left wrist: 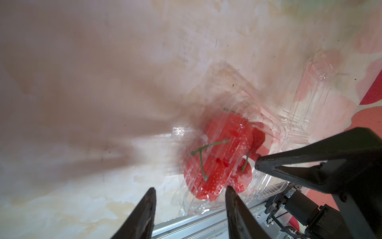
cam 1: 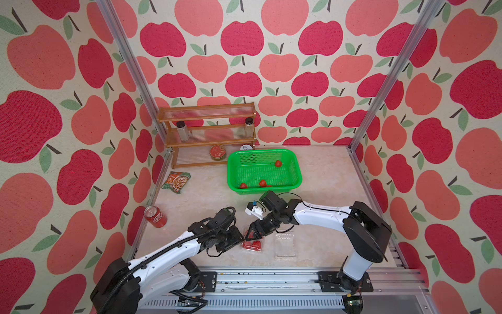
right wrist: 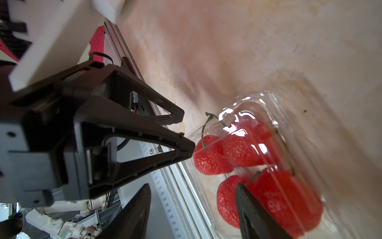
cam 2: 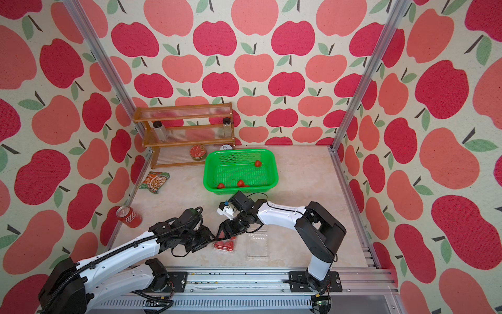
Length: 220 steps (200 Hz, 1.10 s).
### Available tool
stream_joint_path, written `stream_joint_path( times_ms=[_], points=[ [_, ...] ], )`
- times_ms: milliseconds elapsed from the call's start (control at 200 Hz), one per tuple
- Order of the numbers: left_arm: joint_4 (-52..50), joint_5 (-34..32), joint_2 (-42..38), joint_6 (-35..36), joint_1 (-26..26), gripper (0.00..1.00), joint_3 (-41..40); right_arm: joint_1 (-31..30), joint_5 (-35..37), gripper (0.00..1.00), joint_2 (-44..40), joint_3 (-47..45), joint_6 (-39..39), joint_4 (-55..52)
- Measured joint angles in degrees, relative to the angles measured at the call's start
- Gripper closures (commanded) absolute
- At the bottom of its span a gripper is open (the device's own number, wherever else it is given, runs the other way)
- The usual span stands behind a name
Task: Pack strawberries into containers
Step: Close the packing box at the center of the board.
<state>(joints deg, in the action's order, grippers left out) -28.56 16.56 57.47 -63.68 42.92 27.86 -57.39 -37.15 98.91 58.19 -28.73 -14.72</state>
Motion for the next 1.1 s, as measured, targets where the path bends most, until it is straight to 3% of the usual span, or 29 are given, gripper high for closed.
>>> stream_joint_path(
  times_ms=[215,435,765,1100],
  points=[
    [2.0,0.0,-2.7,-1.9,1.3,0.61,-3.1,0.0,0.2,0.33,0.2,0.1,-0.8,0.1],
    [3.4,0.0,-5.7,-3.3,1.5,0.65,-5.2,0.0,0.1,0.34,0.9,0.6,-1.7,0.2],
    [6.2,0.9,-3.1,-3.3,1.7,0.74,-5.4,0.0,0.0,0.34,1.4,0.9,-2.1,0.8],
    [6.5,0.9,-3.1,-3.3,2.0,0.76,-5.4,0.0,-0.1,0.34,1.8,0.9,-2.5,1.0]
  ],
)
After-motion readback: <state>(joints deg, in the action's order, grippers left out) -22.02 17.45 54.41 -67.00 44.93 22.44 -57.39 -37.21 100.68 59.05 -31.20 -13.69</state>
